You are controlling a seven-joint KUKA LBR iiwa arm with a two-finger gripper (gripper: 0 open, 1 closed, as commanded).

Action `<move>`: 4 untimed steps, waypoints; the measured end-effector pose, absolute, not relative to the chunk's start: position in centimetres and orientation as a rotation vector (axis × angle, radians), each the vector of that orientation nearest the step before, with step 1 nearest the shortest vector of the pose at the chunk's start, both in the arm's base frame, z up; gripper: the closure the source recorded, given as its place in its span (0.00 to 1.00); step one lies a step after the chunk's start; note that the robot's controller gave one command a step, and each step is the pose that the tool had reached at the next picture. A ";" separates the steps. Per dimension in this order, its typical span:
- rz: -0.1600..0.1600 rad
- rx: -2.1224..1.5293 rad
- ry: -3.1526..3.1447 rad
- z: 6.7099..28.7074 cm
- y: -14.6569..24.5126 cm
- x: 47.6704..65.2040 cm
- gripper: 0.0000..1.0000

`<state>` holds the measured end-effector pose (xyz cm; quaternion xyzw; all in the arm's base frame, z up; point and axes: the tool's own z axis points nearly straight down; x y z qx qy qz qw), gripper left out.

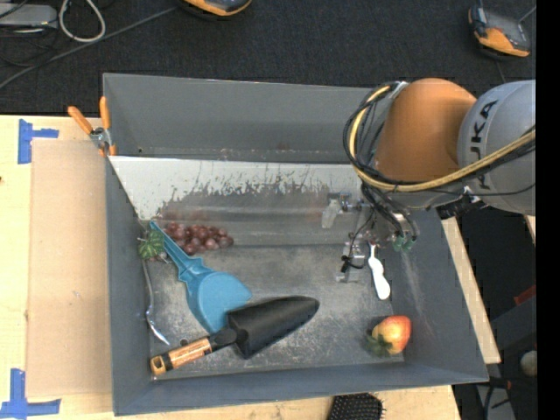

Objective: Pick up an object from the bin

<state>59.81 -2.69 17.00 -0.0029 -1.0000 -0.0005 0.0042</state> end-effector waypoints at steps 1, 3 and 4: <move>-0.001 -0.008 -3.141 17.5 -2.7 60.0 0.00; -0.003 0.429 -3.110 11.0 4.0 54.6 0.00; -0.009 0.529 -3.093 10.8 9.7 54.4 0.00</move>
Offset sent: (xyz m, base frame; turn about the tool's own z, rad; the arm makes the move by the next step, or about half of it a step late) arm -0.0329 0.0781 -0.1000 -0.3138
